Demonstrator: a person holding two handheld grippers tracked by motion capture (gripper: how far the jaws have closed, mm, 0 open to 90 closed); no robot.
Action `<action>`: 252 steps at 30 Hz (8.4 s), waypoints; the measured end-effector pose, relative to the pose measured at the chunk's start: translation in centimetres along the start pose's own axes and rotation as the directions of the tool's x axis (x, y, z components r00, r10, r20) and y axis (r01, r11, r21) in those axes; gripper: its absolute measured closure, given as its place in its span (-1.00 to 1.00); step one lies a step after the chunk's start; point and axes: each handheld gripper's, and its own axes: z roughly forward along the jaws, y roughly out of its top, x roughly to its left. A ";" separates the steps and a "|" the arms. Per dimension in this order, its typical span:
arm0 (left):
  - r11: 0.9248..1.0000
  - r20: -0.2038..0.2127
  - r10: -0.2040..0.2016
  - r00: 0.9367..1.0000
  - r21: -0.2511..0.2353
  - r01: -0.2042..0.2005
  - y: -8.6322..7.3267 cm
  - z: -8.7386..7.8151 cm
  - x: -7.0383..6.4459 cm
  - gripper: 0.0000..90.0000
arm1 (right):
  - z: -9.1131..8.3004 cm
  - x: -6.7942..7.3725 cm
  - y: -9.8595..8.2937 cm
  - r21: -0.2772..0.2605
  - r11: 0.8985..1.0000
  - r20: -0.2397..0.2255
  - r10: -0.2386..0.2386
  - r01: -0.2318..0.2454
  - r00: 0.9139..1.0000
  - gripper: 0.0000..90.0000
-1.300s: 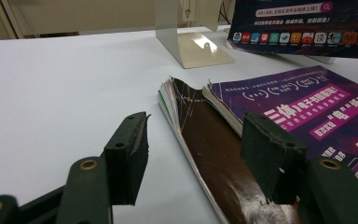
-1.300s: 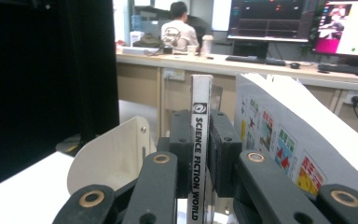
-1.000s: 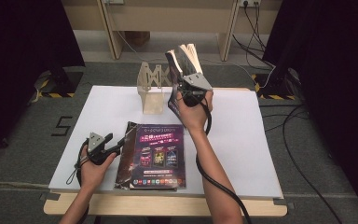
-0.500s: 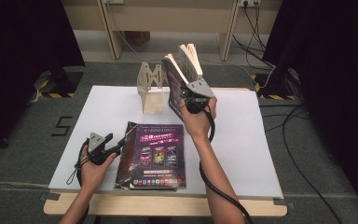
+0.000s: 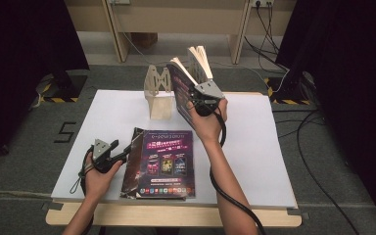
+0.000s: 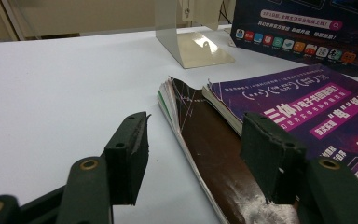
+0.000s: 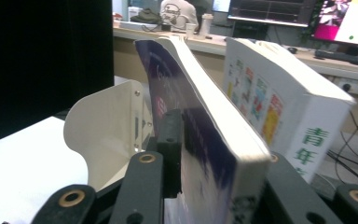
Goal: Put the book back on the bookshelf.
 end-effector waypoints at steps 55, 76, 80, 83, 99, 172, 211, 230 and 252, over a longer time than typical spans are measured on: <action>1.000 -0.001 0.005 1.000 -0.013 -0.005 -0.1 0.0 -0.1 -0.09 | 5.4 0.1 2.5 -0.026 0.996 0.016 0.091 -0.090 0.996 0.85; 1.000 0.000 0.011 1.000 -0.009 -0.011 -0.1 -0.1 -0.1 -0.09 | 6.9 0.9 2.8 -0.070 0.990 0.040 0.124 -0.121 0.992 0.85; 1.000 -0.001 0.012 1.000 -0.011 -0.012 -0.1 -0.1 -0.1 -0.09 | 7.2 1.0 2.6 -0.070 0.990 0.048 0.124 -0.121 0.991 0.85; 1.000 0.000 0.010 1.000 -0.009 -0.010 -0.1 -0.1 -0.1 -0.09 | 7.5 0.9 2.5 -0.075 0.988 0.054 0.136 -0.132 0.989 0.85; 1.000 0.000 0.016 1.000 -0.010 -0.016 -0.1 -0.1 -0.1 -0.08 | 8.3 1.2 0.9 -0.105 0.989 0.099 0.118 -0.107 0.988 0.84; 0.999 -0.001 0.054 0.999 0.000 -0.054 0.0 0.0 -0.5 -0.06 | 7.4 1.5 1.8 -0.052 0.996 0.181 0.085 -0.077 0.980 0.63; 0.998 -0.002 0.057 0.998 0.005 -0.057 0.0 0.1 -0.6 -0.06 | 1.9 1.3 -0.4 -0.018 0.996 0.113 0.093 -0.091 0.989 0.37; 0.998 -0.001 0.055 0.999 0.006 -0.055 0.0 0.1 -0.5 -0.06 | -0.2 1.1 -1.1 0.005 0.996 0.077 0.090 -0.091 0.993 0.37; 0.999 0.007 0.047 0.999 0.017 -0.047 0.0 0.2 -0.5 -0.02 | -2.9 0.0 -3.8 0.138 0.987 0.027 0.081 -0.084 0.996 0.34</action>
